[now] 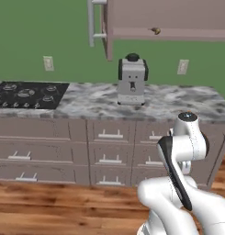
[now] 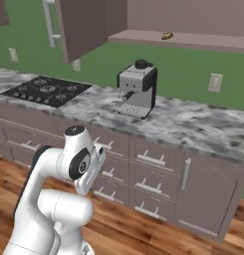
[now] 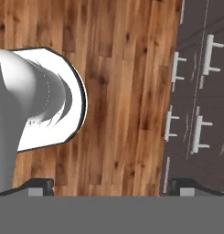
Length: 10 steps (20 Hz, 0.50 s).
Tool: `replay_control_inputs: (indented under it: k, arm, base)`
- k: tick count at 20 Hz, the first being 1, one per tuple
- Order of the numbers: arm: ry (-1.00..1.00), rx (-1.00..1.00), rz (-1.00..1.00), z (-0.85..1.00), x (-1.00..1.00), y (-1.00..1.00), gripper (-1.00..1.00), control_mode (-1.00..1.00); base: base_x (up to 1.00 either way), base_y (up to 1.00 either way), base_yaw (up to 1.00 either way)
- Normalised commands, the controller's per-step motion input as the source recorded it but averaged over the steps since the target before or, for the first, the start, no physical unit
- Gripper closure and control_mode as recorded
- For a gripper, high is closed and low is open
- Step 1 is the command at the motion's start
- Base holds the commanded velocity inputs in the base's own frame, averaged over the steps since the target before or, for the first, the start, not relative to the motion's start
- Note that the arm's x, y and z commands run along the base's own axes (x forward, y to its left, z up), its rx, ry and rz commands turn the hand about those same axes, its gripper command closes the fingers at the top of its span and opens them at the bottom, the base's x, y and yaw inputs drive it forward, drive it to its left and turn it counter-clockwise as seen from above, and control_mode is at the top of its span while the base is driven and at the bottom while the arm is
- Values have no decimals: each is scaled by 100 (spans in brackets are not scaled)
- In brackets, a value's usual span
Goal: Pick the bananas from the cabinet and place them in one bowl. Pick the carrot from the sink and place it in the other bowl.
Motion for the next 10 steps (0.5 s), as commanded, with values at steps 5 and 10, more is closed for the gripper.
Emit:
replay_control_inputs:
  k: [5,10]
  arm:
    - [0,0,0,0,0,0,-100,100]
    - [0,0,0,0,0,0,-100,100]
  base:
    - [-1,-18,-27]
    - [54,4,-2]
